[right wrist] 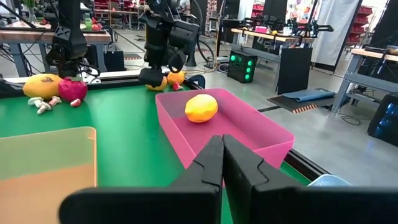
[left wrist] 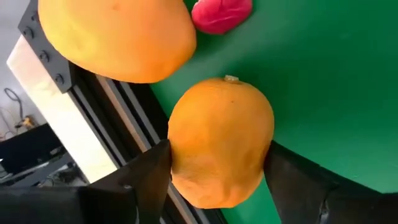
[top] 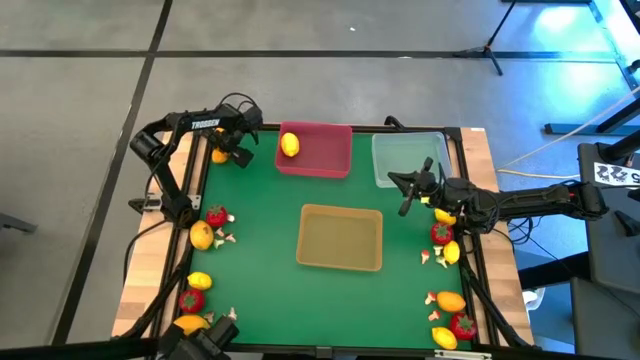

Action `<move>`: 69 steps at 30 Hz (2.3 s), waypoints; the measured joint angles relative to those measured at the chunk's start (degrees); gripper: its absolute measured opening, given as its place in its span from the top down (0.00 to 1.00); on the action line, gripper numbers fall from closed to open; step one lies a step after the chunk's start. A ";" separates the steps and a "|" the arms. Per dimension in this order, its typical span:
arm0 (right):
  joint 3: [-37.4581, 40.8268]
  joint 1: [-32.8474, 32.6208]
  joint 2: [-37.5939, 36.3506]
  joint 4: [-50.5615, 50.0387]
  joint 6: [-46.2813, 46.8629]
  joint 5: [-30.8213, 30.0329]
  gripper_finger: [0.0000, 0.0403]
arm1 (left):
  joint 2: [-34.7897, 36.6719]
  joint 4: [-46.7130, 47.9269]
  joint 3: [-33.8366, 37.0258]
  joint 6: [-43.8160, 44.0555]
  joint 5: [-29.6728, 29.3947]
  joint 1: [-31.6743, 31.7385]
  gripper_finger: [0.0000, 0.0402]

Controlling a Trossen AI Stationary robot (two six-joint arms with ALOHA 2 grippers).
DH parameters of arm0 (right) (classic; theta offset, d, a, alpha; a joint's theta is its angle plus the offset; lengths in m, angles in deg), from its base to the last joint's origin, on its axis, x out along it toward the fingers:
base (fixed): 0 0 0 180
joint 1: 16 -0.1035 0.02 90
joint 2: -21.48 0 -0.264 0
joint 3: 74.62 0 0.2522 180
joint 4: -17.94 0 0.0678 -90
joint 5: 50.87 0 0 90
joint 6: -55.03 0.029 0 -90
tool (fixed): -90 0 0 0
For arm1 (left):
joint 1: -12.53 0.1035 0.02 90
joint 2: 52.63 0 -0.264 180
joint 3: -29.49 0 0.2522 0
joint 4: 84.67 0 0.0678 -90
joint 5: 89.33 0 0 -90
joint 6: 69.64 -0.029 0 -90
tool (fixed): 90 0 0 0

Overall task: Sort produce into baskets
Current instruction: Put the yellow lemon into the red bin

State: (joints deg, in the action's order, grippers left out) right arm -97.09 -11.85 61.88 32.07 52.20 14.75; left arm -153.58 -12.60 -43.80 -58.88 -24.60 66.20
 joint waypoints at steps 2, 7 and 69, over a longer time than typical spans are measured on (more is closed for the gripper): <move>0.00 0.02 0.00 -0.52 0.00 0.02 0.98 | 0.00 0.00 0.00 0.01 0.15 0.00 0.43; 0.01 0.01 0.00 -1.04 0.02 0.02 0.98 | 0.03 1.09 0.03 -0.20 0.17 -0.66 0.43; 0.01 0.02 -0.02 -0.97 2.73 0.02 0.98 | 8.02 -33.48 0.98 -9.17 19.34 -21.77 0.36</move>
State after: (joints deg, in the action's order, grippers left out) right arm -97.09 -11.84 61.86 31.09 54.93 14.77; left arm -145.55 -46.09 -42.81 -68.05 -5.26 44.43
